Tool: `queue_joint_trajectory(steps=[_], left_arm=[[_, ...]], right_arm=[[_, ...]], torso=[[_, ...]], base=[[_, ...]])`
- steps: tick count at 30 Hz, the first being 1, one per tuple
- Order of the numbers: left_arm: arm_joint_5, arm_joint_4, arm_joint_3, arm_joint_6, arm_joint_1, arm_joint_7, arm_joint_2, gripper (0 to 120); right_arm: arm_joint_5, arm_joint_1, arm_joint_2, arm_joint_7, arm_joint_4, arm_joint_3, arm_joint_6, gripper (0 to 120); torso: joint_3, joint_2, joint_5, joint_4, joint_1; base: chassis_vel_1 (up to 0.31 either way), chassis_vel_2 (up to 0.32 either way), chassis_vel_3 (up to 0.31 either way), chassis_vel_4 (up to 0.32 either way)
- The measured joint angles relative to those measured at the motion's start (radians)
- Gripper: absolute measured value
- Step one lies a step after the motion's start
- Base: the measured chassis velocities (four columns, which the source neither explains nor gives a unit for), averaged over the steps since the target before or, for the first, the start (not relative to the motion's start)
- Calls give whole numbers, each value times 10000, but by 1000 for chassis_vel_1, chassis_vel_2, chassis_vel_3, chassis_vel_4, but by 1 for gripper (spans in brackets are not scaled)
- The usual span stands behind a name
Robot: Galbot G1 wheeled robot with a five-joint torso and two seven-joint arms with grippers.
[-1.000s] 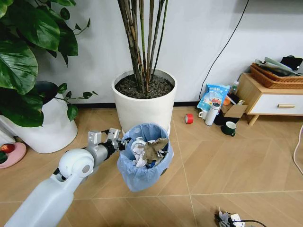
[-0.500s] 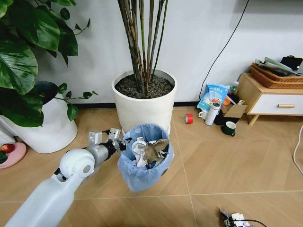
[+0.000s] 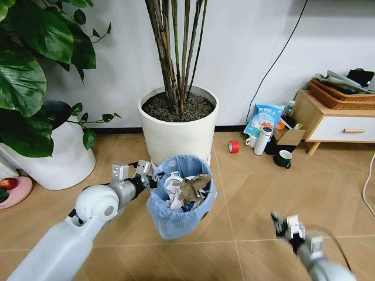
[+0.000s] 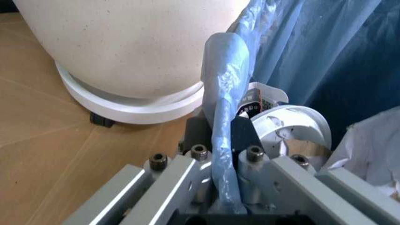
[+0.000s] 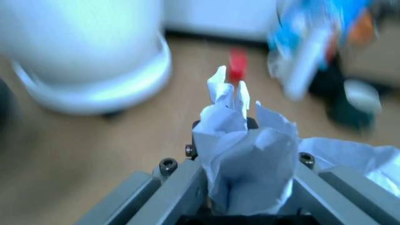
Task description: Pick up the trash bin and place the garbage on the floor into it.
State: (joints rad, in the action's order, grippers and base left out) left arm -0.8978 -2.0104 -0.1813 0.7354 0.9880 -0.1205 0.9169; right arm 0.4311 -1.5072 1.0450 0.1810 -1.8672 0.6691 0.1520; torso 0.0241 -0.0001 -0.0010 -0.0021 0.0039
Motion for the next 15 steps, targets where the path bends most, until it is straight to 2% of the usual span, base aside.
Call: queue_joint_trajectory(steps=[4, 8, 9, 11, 13, 15], left_arm=[[-1, -1, 30, -1, 4, -16, 0, 0], [-10, 98, 98, 0, -56, -5, 6, 0], [-10, 98, 98, 0, -56, -5, 6, 0], [-11, 191, 166, 0, -110, 18, 40, 0], [-9, 357, 314, 0, -228, 52, 112, 0], [-8, 408, 359, 0, -259, 61, 134, 0]], right_arm=[[575, 379, -480, -246, -1057, -220, 418, 0], [2130, 1329, -1228, -536, -2966, -722, 1349, 0], [2130, 1329, -1228, -536, -2966, -722, 1349, 0], [3005, 1723, -1428, -617, -3440, -967, 1627, 0], [4582, 2445, -1608, -737, -4013, -1360, 2094, 0], [5082, 2784, -1654, -770, -4147, -1570, 2214, 0]], torso=[[0, 0, 5, -1, 1], [0, 0, 3, 0, 0], [0, 0, 3, 0, 0], [0, 0, 0, 0, 0], [-1, 0, 2, -3, 0], [-1, 0, 0, -3, 0]], base=[[0, 0, 0, 0], [0, 0, 0, 0], [0, 0, 0, 0], [0, 0, 0, 0], [0, 0, 0, 0], [0, 0, 0, 0]])
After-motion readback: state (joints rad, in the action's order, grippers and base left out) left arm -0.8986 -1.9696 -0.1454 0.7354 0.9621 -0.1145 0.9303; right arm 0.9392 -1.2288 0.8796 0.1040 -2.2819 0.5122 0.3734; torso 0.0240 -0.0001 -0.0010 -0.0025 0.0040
